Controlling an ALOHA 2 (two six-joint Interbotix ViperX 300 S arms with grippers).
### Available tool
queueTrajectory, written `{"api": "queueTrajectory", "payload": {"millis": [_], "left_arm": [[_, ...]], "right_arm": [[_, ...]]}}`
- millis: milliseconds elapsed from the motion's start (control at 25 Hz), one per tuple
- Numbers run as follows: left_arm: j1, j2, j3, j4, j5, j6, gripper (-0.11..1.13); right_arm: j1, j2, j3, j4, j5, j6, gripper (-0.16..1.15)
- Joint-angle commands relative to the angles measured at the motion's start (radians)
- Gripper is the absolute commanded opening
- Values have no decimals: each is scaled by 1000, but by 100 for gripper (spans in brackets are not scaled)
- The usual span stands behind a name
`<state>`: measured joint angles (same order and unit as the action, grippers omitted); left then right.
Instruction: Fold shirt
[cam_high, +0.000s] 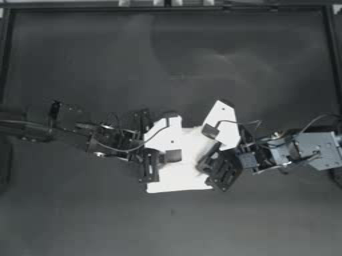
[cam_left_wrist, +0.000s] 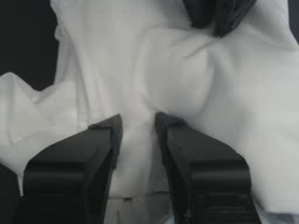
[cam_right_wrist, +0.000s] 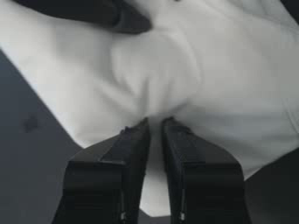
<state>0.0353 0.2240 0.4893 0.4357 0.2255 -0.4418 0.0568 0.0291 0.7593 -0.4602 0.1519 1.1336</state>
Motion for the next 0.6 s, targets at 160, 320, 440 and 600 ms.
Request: {"api": "queueTrajectory", "payload": {"millis": [160, 320, 440, 600], "left_arm": [[6, -94, -6, 12, 3, 3, 72], [6, -106, -9, 15, 3, 3, 72], [9, -130, -15, 31, 3, 3, 72], [15, -173, -25, 40, 5, 3, 72]], "right_arm": [[-6, -92, -8, -64, -57, -3, 70], [-9, -114, 12, -101, -57, -5, 79], [-20, -130, 18, -129, -57, -5, 79], [-43, -169, 26, -167, -54, -8, 79]]}}
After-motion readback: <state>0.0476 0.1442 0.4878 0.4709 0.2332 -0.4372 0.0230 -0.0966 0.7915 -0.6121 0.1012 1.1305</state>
